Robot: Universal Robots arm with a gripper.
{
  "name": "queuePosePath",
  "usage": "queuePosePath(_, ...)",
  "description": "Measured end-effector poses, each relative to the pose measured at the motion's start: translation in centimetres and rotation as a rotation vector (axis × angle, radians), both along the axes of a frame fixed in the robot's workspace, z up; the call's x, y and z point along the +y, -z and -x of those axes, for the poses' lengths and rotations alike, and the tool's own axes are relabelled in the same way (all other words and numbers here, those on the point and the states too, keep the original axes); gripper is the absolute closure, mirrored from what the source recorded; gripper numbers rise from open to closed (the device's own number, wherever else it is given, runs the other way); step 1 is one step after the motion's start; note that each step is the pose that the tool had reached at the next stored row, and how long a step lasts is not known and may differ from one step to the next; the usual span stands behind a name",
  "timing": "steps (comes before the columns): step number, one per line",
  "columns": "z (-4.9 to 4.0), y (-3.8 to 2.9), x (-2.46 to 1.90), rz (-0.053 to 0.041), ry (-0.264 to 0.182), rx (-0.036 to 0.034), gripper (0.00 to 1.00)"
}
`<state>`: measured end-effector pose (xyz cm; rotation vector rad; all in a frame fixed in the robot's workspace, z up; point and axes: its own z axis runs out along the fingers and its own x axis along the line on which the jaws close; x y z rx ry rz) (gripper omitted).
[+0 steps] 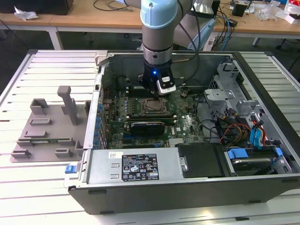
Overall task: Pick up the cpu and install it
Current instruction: 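Install the first cpu locking lever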
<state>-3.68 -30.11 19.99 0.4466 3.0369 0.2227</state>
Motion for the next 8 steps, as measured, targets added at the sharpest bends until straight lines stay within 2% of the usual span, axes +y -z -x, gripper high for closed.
queuePosePath(8, -0.27, 0.00, 0.00, -0.0015, 0.000, 0.0003, 0.89)
